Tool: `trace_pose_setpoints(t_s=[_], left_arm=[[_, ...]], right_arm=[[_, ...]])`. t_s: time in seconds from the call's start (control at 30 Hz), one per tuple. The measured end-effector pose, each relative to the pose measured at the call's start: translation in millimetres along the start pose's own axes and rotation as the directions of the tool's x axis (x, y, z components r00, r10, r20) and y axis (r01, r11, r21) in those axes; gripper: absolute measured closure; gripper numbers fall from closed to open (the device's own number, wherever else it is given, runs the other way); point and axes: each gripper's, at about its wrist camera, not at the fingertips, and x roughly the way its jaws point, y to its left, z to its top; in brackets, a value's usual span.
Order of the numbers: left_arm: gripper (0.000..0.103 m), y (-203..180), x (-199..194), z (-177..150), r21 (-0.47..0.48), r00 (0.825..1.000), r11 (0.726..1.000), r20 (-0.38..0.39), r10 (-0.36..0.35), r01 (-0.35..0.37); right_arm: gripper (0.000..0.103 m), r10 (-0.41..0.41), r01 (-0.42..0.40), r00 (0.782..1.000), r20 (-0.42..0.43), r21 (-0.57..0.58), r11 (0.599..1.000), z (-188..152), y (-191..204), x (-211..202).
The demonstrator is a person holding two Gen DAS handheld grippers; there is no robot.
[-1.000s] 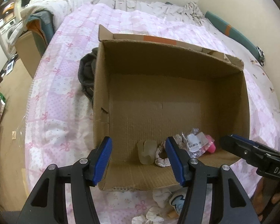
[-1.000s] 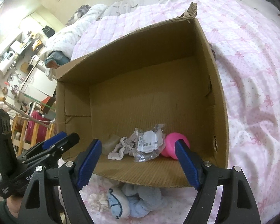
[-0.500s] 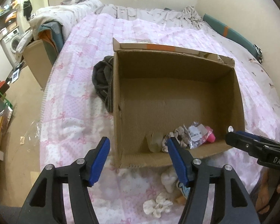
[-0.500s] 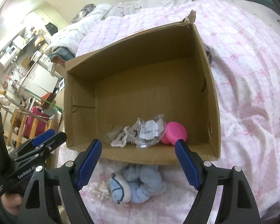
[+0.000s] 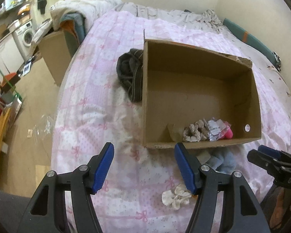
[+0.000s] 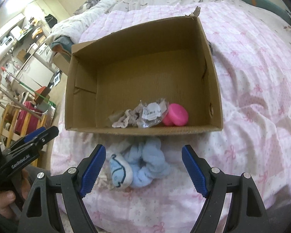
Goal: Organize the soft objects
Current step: 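Withdraw both grippers from the box toward the remaining items, then grasp the white lace scrunchie with the left gripper and lift it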
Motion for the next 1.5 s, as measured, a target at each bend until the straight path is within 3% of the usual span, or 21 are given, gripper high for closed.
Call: trace_pose_setpoints(t_s=[0.13,0.43,0.53,0.73,0.9,1.03,1.17,1.23,1.3,1.4,1.5], left_arm=[[0.041,3,6,-5,-0.005,1.000,1.000,-0.028,-0.012,0.012],[0.040,13,23,-11,-0.025,0.997,1.000,-0.075,0.015,-0.017],[0.040,22,31,-12,-0.067,0.994,0.997,-0.101,-0.042,0.036],[0.040,33,46,-16,-0.147,0.984,0.987,-0.156,-0.087,0.064],[0.040,28,60,-23,-0.175,0.960,0.978,-0.235,-0.156,0.116],[0.040,0,79,-40,-0.142,0.888,0.963,-0.375,-0.267,0.230],[0.042,-37,85,-55,0.033,0.880,0.968,-0.425,-0.212,0.249],[0.062,-49,90,-63,0.095,0.874,0.965,-0.452,-0.178,0.245],[0.068,-53,96,-69,0.104,0.864,0.964,-0.475,-0.169,0.246],[0.084,-55,91,-68,0.108,0.870,0.960,-0.457,-0.183,0.258],[0.087,-49,74,-60,0.090,0.888,0.964,-0.419,-0.191,0.250]], right_arm=[[0.018,-0.033,0.033,0.999,-0.017,-0.012,0.999,-5,3,3],[0.018,-0.014,0.015,0.999,-0.041,0.028,1.000,-4,-4,8],[0.018,0.005,-0.002,0.999,-0.047,0.059,0.998,-3,-9,9],[0.018,0.004,0.002,0.998,-0.067,0.078,0.997,-2,-12,15],[0.018,-0.004,0.012,0.996,-0.086,0.083,0.996,-2,-13,21],[0.018,-0.004,0.014,0.995,-0.099,0.095,0.995,-1,-16,26],[0.018,-0.007,0.017,0.994,-0.109,0.097,0.995,0,-16,31],[0.018,-0.011,0.022,0.994,-0.113,0.093,0.995,-1,-16,32],[0.018,-0.015,0.026,0.993,-0.113,0.095,0.995,-1,-17,32],[0.018,-0.017,0.029,0.993,-0.114,0.106,0.994,-1,-19,33],[0.018,-0.014,0.028,0.993,-0.118,0.122,0.992,-2,-23,34]])
